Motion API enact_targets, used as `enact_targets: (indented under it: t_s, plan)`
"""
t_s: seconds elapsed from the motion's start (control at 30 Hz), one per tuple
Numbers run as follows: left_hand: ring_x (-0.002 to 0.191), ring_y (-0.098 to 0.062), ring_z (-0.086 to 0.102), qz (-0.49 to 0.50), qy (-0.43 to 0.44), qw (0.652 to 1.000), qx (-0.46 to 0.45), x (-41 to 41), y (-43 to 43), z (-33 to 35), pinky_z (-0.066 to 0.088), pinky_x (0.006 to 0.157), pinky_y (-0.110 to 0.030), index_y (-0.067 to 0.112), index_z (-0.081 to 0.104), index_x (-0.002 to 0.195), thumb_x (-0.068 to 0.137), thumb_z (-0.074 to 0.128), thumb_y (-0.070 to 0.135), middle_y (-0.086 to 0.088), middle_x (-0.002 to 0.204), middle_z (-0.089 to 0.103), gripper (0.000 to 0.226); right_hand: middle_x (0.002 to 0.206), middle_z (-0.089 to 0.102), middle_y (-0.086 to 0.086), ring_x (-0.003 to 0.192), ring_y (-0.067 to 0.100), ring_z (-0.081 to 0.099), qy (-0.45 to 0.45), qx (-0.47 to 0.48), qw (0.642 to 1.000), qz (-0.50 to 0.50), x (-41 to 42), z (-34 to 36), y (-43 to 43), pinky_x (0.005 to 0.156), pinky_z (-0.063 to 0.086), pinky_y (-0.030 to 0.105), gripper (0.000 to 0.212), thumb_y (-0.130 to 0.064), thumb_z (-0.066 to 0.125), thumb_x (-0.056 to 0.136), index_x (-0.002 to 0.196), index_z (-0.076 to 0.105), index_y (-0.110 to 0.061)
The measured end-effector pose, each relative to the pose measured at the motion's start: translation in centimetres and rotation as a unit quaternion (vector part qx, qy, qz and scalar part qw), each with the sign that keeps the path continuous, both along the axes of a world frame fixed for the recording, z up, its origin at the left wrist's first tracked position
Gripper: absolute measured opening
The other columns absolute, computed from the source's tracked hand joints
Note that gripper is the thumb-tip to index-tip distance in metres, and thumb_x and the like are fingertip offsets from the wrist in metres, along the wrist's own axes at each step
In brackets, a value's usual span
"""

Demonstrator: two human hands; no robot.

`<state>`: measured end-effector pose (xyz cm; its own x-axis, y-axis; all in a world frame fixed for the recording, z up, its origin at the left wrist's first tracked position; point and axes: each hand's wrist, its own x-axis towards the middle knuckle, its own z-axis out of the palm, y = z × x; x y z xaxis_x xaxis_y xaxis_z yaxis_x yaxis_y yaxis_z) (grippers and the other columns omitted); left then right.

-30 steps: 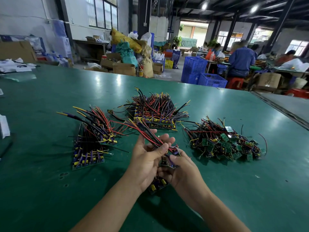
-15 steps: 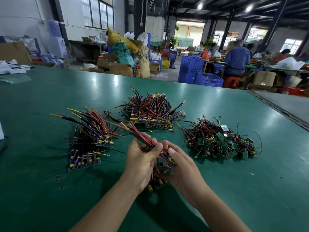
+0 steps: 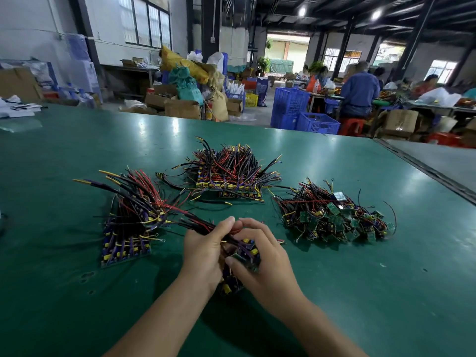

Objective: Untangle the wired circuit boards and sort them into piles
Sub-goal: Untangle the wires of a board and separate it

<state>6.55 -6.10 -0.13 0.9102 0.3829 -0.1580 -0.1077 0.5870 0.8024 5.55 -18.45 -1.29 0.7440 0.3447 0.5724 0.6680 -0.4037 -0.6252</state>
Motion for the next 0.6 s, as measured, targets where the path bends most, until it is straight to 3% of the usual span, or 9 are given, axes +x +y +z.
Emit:
enact_targets:
  t_s: [0.1,0.17,0.23,0.4,0.5,0.6]
  plan:
    - [0.057,-0.023,0.063,0.07,0.006,0.993,0.091,0.2,0.2,-0.6,0.051,0.051,-0.03,-0.004,0.058,0.08,0.078,0.076,0.004,-0.013,0.068,0.063,0.02,0.129,0.054,-0.014,0.12,-0.008,0.048,0.021,0.02,0.999,0.021,0.0,-0.1,0.1,0.099,0.034,0.008,0.034,-0.018,0.074,0.082,0.115,0.066,-0.016]
    - [0.055,-0.015,0.057,0.127,-0.001,0.973,0.191,0.4,0.3,-0.8,0.049,0.054,-0.031,0.005,0.052,0.075,0.077,0.079,0.01,-0.006,0.065,0.055,0.028,0.126,0.059,-0.015,0.117,-0.009,0.052,0.044,0.033,0.998,0.031,0.0,-0.1,0.1,0.098,0.036,0.008,0.032,-0.019,0.073,0.083,0.114,0.069,-0.018]
    - [0.051,-0.009,0.049,0.143,-0.011,0.962,0.232,0.4,0.5,-0.8,0.046,0.055,-0.032,0.012,0.046,0.071,0.076,0.08,0.013,0.0,0.063,0.047,0.034,0.122,0.061,-0.016,0.114,-0.009,0.055,0.065,0.038,0.997,0.034,0.0,0.0,0.0,0.097,0.038,0.009,0.031,-0.02,0.074,0.083,0.114,0.07,-0.018]
    - [0.061,-0.009,0.051,0.105,-0.037,0.969,0.222,0.5,0.6,-1.1,0.045,0.066,-0.032,0.014,0.048,0.082,0.073,0.082,0.022,0.002,0.072,0.05,0.036,0.116,0.059,-0.027,0.111,-0.014,0.054,0.082,0.024,0.996,0.033,0.2,0.2,-0.4,0.093,0.037,0.005,0.03,-0.019,0.075,0.085,0.115,0.072,-0.019]
    - [0.057,-0.009,0.052,0.048,-0.037,0.984,0.167,0.5,0.2,-1.1,0.044,0.057,-0.03,0.011,0.051,0.085,0.065,0.075,0.05,0.006,0.064,0.054,0.049,0.113,0.059,-0.034,0.114,-0.012,0.055,0.092,0.052,0.994,0.019,0.6,0.3,-1.0,0.095,0.039,0.008,0.029,-0.02,0.076,0.084,0.113,0.073,-0.022]
    - [0.057,-0.011,0.056,0.015,-0.016,0.991,0.135,0.6,0.1,-1.1,0.045,0.053,-0.029,0.015,0.051,0.09,0.071,0.058,0.064,0.003,0.062,0.062,0.052,0.109,0.064,-0.031,0.111,-0.007,0.059,0.106,0.101,0.989,-0.019,1.4,0.8,-1.9,0.098,0.045,0.017,0.029,-0.016,0.077,0.082,0.109,0.074,-0.028]
